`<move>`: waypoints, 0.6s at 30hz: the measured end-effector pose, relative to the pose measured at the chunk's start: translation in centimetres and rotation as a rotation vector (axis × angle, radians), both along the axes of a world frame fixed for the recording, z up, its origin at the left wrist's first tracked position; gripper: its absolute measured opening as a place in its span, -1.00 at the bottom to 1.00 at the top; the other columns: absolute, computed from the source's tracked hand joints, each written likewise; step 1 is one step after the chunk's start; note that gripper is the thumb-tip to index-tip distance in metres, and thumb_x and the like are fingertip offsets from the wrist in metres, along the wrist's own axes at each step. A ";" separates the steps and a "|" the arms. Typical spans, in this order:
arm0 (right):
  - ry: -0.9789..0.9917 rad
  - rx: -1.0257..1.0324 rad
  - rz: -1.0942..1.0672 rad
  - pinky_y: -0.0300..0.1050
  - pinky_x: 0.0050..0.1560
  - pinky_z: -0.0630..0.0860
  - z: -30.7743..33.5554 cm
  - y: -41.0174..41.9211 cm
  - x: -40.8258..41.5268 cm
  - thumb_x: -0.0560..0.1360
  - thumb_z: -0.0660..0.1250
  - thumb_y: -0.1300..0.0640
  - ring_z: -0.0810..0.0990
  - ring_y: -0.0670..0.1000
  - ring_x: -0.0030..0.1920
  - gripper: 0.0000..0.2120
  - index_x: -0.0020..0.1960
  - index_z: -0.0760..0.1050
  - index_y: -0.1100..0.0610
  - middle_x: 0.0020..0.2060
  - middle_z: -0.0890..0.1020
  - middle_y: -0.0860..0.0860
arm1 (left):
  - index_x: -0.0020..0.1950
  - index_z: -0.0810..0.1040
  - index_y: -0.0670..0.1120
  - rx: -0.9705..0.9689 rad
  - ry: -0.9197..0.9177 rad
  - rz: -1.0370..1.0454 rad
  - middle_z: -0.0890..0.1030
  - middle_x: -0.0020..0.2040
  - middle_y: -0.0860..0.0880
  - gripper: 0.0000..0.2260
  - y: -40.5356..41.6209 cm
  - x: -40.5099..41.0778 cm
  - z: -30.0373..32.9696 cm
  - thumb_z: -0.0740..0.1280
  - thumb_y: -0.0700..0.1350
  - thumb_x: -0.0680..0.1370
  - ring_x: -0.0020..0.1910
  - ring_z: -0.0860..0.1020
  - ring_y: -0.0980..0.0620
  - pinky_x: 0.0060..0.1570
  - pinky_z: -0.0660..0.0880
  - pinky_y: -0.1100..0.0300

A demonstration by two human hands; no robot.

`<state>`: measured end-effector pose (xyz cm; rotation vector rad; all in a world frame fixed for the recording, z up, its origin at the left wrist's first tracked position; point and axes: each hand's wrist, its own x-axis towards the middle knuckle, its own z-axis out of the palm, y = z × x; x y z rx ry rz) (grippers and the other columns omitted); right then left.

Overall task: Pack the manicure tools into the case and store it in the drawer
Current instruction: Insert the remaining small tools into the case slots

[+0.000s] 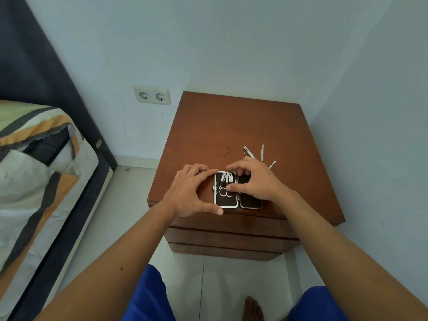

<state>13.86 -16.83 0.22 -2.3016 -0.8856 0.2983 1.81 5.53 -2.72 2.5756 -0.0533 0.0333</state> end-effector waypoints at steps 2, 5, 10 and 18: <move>0.021 0.039 -0.038 -0.36 -0.07 0.40 0.1 -0.5 0.1 0.38 0.65 -0.10 0.48 -0.22 -0.12 -0.55 0.24 0.68 -0.13 -0.05 0.57 -0.05 | 0.60 0.29 0.20 -0.004 0.002 -0.001 0.33 0.45 0.17 0.05 0.0 0.1 -0.1 0.45 0.58 0.20 0.39 0.19 0.15 0.41 0.19 0.11; 0.021 0.114 -0.139 -0.37 -0.13 0.39 0.1 -1.4 0.9 0.43 0.61 -0.08 0.46 -0.16 -0.17 -0.65 0.19 0.69 -0.12 -0.10 0.59 -0.06 | 0.60 0.29 0.20 -0.024 -0.001 0.003 0.32 0.45 0.18 0.05 0.0 0.1 -0.1 0.46 0.58 0.19 0.41 0.18 0.16 0.40 0.16 0.14; -0.070 0.180 -0.387 -0.33 -0.11 0.39 -0.3 -1.9 3.8 0.48 0.58 0.04 0.49 -0.18 -0.24 -0.82 0.08 0.73 -0.05 -0.18 0.59 -0.13 | 0.59 0.29 0.21 -0.038 0.005 0.004 0.32 0.44 0.19 0.06 0.0 0.1 0.0 0.45 0.59 0.18 0.37 0.16 0.22 0.38 0.14 0.16; -0.114 -0.003 -0.443 -0.11 0.11 0.51 -0.8 -0.4 6.2 0.54 0.51 0.00 0.61 -0.06 -0.07 -0.85 0.06 0.76 0.00 -0.12 0.73 -0.06 | 0.60 0.29 0.21 -0.023 0.005 0.003 0.33 0.43 0.20 0.08 0.1 0.2 -0.2 0.39 0.64 0.16 0.40 0.21 0.16 0.40 0.15 0.14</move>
